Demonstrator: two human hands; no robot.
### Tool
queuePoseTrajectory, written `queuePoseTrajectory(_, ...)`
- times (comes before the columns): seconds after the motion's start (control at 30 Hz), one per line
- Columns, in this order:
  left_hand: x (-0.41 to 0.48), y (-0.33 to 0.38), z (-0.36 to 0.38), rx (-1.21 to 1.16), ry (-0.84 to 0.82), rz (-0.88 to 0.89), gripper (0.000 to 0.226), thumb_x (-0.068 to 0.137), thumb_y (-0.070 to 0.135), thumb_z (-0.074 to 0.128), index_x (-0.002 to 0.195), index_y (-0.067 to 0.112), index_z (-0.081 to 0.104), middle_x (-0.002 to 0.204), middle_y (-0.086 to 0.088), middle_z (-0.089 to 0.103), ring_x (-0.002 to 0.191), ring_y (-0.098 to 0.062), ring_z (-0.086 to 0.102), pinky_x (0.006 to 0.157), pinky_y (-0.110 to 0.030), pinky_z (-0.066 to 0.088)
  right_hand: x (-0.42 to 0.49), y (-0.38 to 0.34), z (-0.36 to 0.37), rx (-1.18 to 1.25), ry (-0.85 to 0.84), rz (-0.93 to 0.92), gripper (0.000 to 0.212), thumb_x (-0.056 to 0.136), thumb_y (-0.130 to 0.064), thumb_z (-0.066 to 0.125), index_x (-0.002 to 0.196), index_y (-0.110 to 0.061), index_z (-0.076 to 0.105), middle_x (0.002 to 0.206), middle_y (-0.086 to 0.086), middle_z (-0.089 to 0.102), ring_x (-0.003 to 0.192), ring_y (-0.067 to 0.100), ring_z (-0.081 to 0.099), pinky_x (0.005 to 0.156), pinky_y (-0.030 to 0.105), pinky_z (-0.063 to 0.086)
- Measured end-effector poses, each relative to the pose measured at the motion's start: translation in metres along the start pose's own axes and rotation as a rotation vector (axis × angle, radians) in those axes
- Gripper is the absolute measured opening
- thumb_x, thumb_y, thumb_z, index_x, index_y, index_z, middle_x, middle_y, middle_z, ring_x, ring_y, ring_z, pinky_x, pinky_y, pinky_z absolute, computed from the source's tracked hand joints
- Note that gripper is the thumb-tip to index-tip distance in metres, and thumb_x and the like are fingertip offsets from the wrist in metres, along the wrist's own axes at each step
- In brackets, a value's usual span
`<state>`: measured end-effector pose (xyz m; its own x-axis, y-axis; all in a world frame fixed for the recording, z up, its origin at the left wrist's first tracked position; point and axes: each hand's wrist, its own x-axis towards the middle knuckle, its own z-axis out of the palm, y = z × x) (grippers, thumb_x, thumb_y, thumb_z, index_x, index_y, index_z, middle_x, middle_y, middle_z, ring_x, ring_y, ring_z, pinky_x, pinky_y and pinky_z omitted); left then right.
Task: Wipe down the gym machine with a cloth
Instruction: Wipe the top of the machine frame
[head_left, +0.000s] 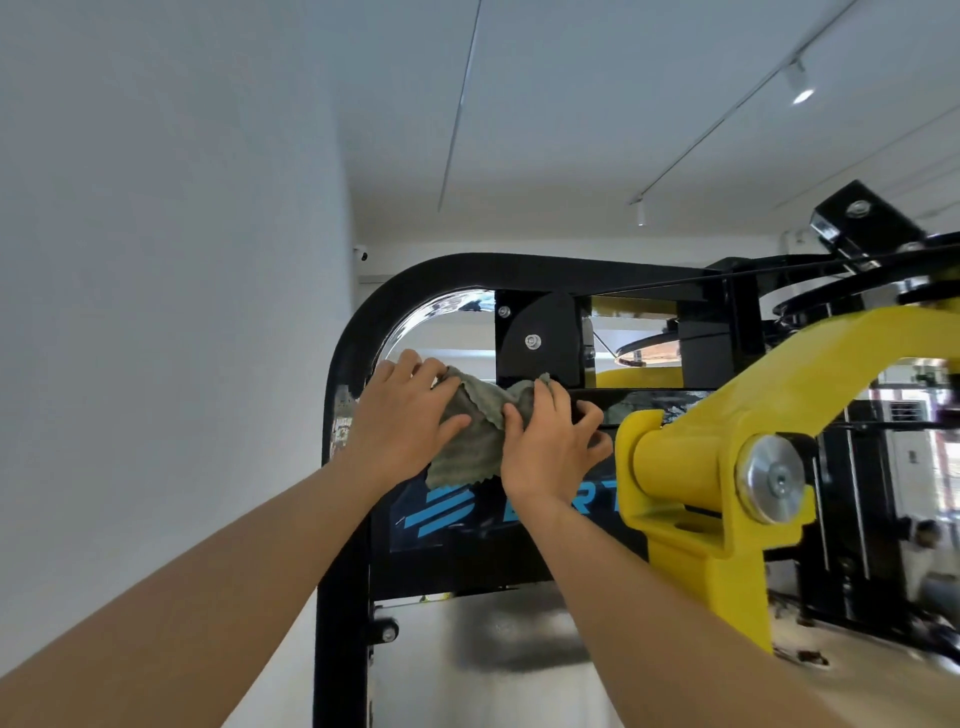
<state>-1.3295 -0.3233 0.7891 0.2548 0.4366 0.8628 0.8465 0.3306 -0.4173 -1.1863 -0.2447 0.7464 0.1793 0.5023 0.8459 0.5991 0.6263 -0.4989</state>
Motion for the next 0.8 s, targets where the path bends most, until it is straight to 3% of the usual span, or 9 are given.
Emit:
queuePoseTrajectory(0.13,0.012,0.020,0.006,-0.041,-0.031,0.018,0.056,0.099,0.056,0.042,0.143,0.022,0.052,0.138,0.000,0.056,0.123,-0.026,0.044,0.100,-0.041,0.037,0.001,0.004,-0.003,0.001,0.094,0.018,0.037,0.100,-0.036,0.056,0.136,-0.025,0.058,0.139,-0.012,0.056,0.124,0.021,0.040,0.074,0.025,0.009)
queuePoseTrajectory(0.23,0.015,0.023,0.009,0.006,-0.060,0.097,0.060,0.102,0.054,0.038,0.155,0.027,0.034,0.145,0.001,0.050,0.125,-0.027,0.042,0.101,-0.042,0.034,0.002,0.006,0.001,-0.005,0.117,0.011,0.031,0.099,-0.033,0.059,0.127,-0.022,0.066,0.126,-0.008,0.062,0.113,0.021,0.043,0.073,0.021,0.004)
queuePoseTrajectory(0.37,0.005,0.007,0.003,0.085,0.038,0.071,0.054,0.095,0.059,0.051,0.135,0.024,0.060,0.125,0.001,0.062,0.113,-0.027,0.050,0.092,-0.043,0.037,0.001,0.003,0.009,0.071,0.101,-0.136,0.029,0.093,-0.024,0.067,0.122,-0.019,0.070,0.122,-0.002,0.064,0.106,0.025,0.045,0.088,0.035,0.032)
queuePoseTrajectory(0.47,-0.015,-0.014,-0.004,0.086,0.120,-0.031,0.045,0.093,0.057,0.059,0.116,0.020,0.071,0.117,-0.001,0.063,0.105,-0.026,0.051,0.085,-0.042,0.040,0.000,-0.007,0.009,0.157,0.009,-0.251,0.028,0.092,-0.021,0.070,0.119,-0.014,0.070,0.121,0.004,0.058,0.109,0.024,0.047,0.090,0.040,0.046)
queuePoseTrajectory(0.63,-0.053,-0.046,-0.004,-0.007,0.280,-0.170,0.036,0.090,0.045,0.071,0.115,0.019,0.074,0.108,-0.005,0.064,0.096,-0.028,0.052,0.077,-0.040,0.043,-0.008,-0.032,0.008,0.321,-0.156,-0.392,0.034,0.095,-0.011,0.066,0.128,-0.005,0.064,0.118,0.003,0.051,0.111,0.016,0.049,0.097,0.024,0.043)
queuePoseTrajectory(0.8,-0.074,-0.066,-0.006,-0.065,0.329,-0.268,0.025,0.087,0.034,0.077,0.105,0.017,0.077,0.101,-0.005,0.068,0.087,-0.028,0.058,0.072,-0.039,0.046,-0.017,-0.069,0.014,0.352,-0.242,-0.518,0.033,0.097,-0.006,0.060,0.129,-0.009,0.065,0.122,0.004,0.058,0.115,0.018,0.047,0.094,0.022,0.037)
